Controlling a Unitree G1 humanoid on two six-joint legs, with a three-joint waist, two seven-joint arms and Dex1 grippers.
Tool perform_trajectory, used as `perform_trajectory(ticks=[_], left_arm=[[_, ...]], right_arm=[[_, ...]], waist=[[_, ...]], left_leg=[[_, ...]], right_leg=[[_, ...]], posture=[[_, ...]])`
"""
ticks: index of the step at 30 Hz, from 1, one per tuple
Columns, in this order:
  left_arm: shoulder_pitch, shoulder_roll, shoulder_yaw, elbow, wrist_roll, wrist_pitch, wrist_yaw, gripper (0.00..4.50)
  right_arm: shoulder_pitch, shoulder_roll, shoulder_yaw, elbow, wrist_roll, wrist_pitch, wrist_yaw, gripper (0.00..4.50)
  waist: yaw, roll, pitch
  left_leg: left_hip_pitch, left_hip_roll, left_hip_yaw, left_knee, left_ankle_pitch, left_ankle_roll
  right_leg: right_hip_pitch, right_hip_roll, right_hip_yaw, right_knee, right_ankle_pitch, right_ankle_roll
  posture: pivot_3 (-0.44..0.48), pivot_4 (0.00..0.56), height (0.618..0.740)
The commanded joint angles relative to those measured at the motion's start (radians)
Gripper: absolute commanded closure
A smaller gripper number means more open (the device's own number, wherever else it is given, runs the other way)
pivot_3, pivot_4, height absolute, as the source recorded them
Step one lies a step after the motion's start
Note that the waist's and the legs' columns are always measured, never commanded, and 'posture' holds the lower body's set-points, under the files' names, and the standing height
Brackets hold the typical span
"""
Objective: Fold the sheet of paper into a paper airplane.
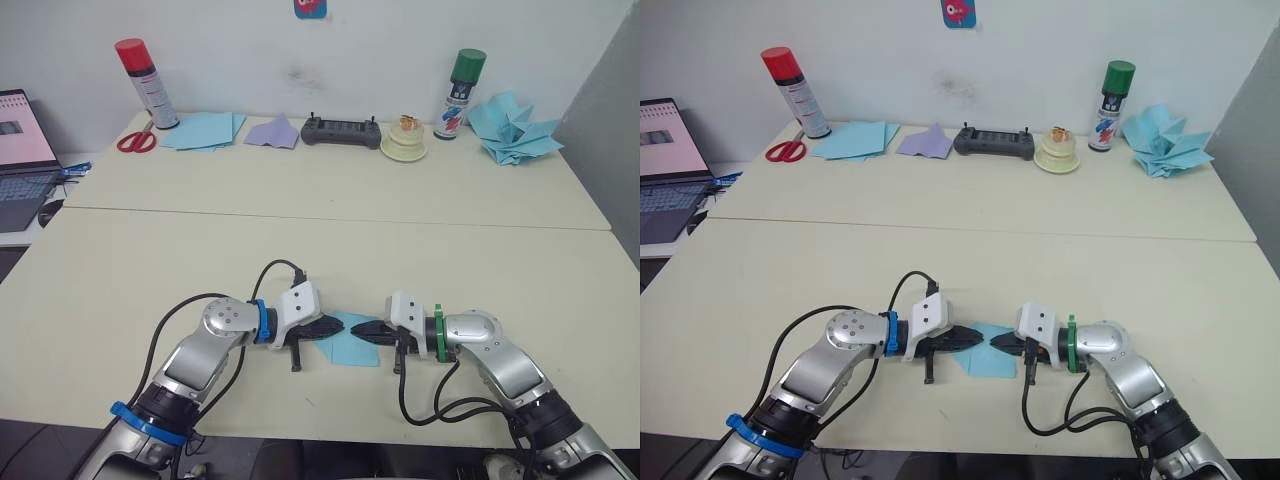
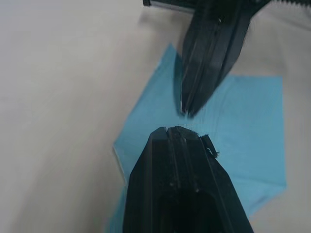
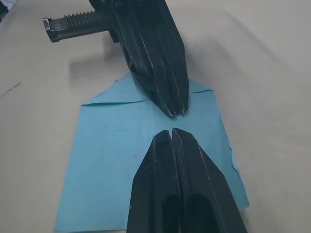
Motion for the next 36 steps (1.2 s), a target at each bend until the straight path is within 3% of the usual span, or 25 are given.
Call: perform_trajectory(ticks=[1,8,11,16,21,24,30,36], left_arm=[[0.076,0.08,0.043,0.031,0.033,-0.015,0.008,4.5],[0.165,0.166,0.124,0.044,0.014,-0.066,0.003,4.5],[0.142,0.153,0.143,0.043,0.003,-0.07,0.013,4.5],[0.084,0.114,0.2,-0.051,-0.119,0.012,0.004,4.5],[0.049,0.111,0.22,-0.114,-0.176,0.06,-0.011,4.5],[0.031,0.086,0.189,-0.138,-0.175,0.062,-0.001,4.5],[0.041,0.051,0.103,-0.125,-0.122,0.046,-0.007,4.5],[0.087,0.09,0.02,-0.049,-0.011,-0.011,-0.014,4.5]], right_arm=[[0.024,-0.029,-0.013,0.012,-0.02,0.019,-0.002,4.46],[0.031,-0.03,-0.019,0.006,-0.014,0.03,-0.006,4.46],[0.026,-0.027,-0.033,0.004,0.003,0.049,-0.006,4.46],[0.022,0.01,-0.12,-0.075,0.181,0.228,0.003,4.46],[0.024,0.006,-0.112,-0.083,0.168,0.253,-0.005,4.46],[0.027,0.015,-0.106,-0.086,0.16,0.267,-0.024,4.46],[0.029,0.018,-0.101,-0.089,0.148,0.271,-0.042,4.46],[0.034,0.024,-0.144,-0.099,0.16,0.307,-0.095,4.46]], waist=[[-0.001,0.0,0.0],[-0.006,0.001,-0.002],[-0.006,0.001,-0.002],[-0.006,0.001,0.001],[-0.005,0.0,0.007],[0.0,0.0,0.007],[0.0,0.0,0.007],[0.002,0.0,0.007]], left_leg=[[0.0,0.0,0.0,0.0,0.0,0.0],[0.002,0.001,0.0,-0.002,0.0,0.0],[0.002,0.001,0.001,-0.002,0.0,0.0],[0.001,0.001,0.0,-0.001,0.0,0.0],[-0.007,0.001,-0.001,0.0,0.0,0.0],[-0.017,0.0,0.0,0.001,0.0,0.0],[-0.017,0.0,0.0,0.0,0.0,0.0],[-0.016,0.0,0.0,0.001,0.0,0.0]], right_leg=[[0.0,0.0,0.0,0.0,0.0,0.0],[0.0,0.0,0.0,0.0,-0.001,-0.001],[0.0,0.0,0.0,0.0,-0.001,-0.001],[-0.001,0.0,-0.001,0.001,0.0,0.0],[-0.006,0.0,-0.002,0.001,0.0,-0.001],[-0.016,0.0,-0.001,0.002,0.0,-0.001],[-0.016,0.0,-0.001,0.002,0.001,-0.003],[-0.016,0.0,-0.001,0.003,0.0,-0.001]], posture=[[0.0,0.15,0.74],[0.0,0.15,0.74],[0.0,0.15,0.74],[0.0,0.15,0.74],[0.0,0.15,0.74],[0.0,0.15,0.74],[0.0,0.15,0.74],[0.0,0.15,0.74]])
